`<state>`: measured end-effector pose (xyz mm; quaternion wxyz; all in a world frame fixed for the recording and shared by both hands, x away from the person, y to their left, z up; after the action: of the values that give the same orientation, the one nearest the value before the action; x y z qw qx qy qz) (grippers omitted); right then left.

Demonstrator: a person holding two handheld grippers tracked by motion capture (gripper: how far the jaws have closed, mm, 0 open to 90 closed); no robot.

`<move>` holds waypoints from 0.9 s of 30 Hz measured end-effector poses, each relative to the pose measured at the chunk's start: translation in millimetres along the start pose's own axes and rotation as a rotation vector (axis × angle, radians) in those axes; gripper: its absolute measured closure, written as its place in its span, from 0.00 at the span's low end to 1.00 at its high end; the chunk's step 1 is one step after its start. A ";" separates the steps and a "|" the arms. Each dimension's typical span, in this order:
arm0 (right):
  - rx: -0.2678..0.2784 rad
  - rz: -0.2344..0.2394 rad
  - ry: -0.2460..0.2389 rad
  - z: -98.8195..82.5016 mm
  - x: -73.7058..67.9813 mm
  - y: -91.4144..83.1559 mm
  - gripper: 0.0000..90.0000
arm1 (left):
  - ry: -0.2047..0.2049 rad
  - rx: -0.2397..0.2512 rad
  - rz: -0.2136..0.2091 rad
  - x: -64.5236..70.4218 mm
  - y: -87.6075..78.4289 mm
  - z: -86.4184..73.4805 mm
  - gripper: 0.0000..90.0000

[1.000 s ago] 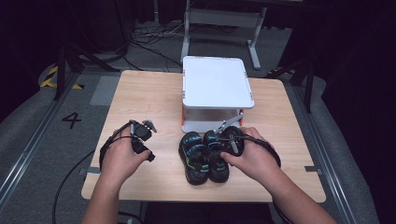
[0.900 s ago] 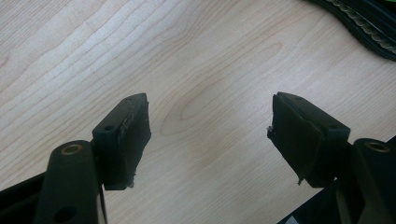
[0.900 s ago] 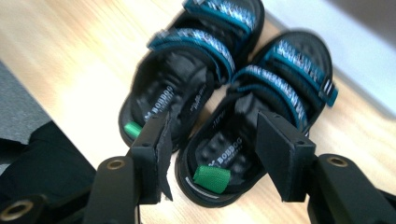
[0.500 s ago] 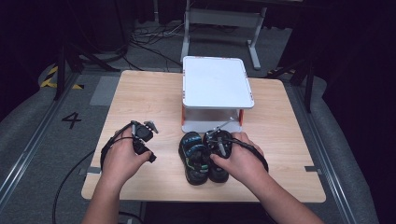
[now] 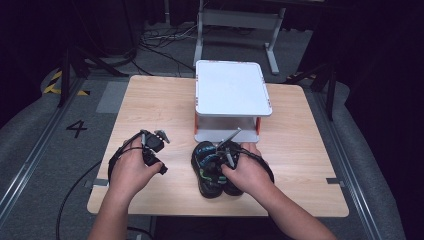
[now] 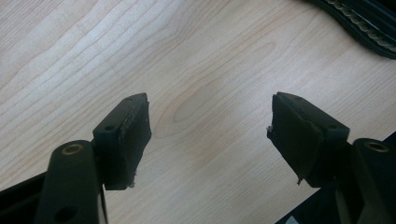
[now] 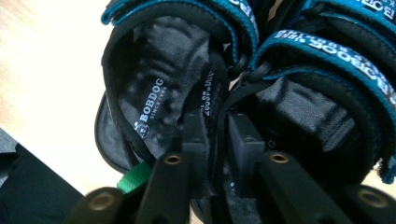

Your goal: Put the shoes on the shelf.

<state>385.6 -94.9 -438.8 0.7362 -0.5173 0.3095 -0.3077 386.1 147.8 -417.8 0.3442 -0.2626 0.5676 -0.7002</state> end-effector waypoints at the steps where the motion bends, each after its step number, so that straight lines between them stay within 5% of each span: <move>1: -0.001 -0.002 -0.003 0.1 0.1 0.1 0.91 | -0.001 0.001 0.002 -0.1 -0.4 -0.1 0.33; 9: 0.017 0.011 0.010 -0.9 3.6 -1.2 0.93 | -0.003 0.004 0.008 -0.6 -1.5 -0.5 0.33; 18: 0.138 0.043 0.067 10.5 20.2 -25.7 0.93 | -0.010 0.009 0.007 -3.1 -2.1 -0.9 0.33; 27: 0.256 -0.037 0.154 38.9 55.8 -44.2 0.93 | -0.002 0.008 0.001 -3.2 -1.9 1.6 0.33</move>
<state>444.4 -128.0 -393.8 0.7644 -0.3996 0.3136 -0.3971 389.0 149.5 -415.5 0.3462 -0.2615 0.5645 -0.7022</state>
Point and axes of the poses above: each handheld gripper's, and its own axes: y roughly forward along the jaws, z roughly out of its top, x roughly to its right, the point moved 4 cm from there along y, roughly forward along the jaws, and after that the axes turned 3 degrees about z, right-handed, at the moved point
